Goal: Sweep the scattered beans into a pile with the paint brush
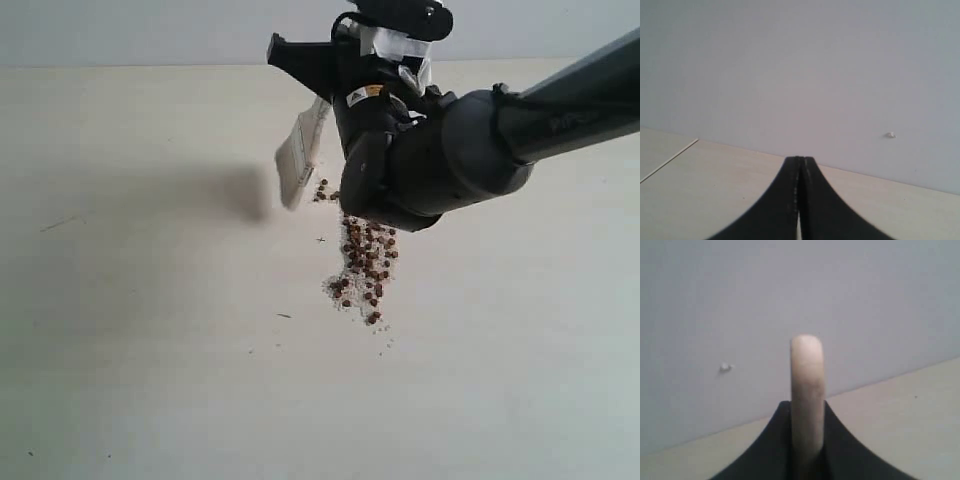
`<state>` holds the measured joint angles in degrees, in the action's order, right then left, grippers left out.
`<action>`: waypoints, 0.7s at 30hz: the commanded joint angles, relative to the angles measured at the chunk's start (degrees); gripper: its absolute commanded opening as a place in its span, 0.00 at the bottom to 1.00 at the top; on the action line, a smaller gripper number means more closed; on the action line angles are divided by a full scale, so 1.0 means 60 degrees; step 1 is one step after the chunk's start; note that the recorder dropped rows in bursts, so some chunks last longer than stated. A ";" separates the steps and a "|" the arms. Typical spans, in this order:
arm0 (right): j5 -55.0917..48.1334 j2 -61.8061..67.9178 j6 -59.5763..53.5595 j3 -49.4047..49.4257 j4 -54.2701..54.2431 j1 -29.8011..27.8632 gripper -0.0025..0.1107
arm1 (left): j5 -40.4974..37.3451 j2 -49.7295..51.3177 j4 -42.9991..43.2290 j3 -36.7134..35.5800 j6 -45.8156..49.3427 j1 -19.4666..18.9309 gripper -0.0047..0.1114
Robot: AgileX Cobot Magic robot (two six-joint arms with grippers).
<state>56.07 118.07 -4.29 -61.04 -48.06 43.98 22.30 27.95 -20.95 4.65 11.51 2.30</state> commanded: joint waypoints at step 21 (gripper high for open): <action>0.1096 -0.0184 -0.3237 -0.0100 -0.1308 -0.0063 0.02 | -0.0005 -0.0032 -0.0073 -0.0029 0.0027 0.0045 0.04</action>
<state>60.83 119.72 -22.94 -62.01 -57.03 43.98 22.30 27.95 -20.95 4.65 11.51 2.30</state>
